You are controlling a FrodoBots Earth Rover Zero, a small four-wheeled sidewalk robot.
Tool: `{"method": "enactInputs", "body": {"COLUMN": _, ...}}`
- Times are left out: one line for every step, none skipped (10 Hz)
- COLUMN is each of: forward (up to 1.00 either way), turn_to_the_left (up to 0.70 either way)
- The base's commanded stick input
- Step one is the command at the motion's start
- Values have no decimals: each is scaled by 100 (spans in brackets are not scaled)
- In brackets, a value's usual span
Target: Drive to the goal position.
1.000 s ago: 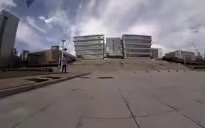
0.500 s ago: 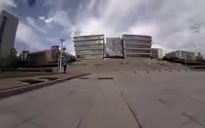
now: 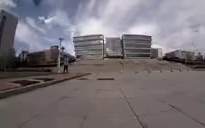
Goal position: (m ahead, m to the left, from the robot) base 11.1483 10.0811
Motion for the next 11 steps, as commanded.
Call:
{"method": "enactInputs", "body": {"forward": 70, "turn_to_the_left": 0}}
{"method": "enactInputs", "body": {"forward": 70, "turn_to_the_left": 0}}
{"method": "enactInputs", "body": {"forward": 70, "turn_to_the_left": 0}}
{"method": "enactInputs", "body": {"forward": 70, "turn_to_the_left": 0}}
{"method": "enactInputs", "body": {"forward": 70, "turn_to_the_left": 0}}
{"method": "enactInputs", "body": {"forward": 70, "turn_to_the_left": 0}}
{"method": "enactInputs", "body": {"forward": 70, "turn_to_the_left": 0}}
{"method": "enactInputs", "body": {"forward": 70, "turn_to_the_left": 0}}
{"method": "enactInputs", "body": {"forward": 70, "turn_to_the_left": 0}}
{"method": "enactInputs", "body": {"forward": 70, "turn_to_the_left": 0}}
{"method": "enactInputs", "body": {"forward": 70, "turn_to_the_left": 0}}
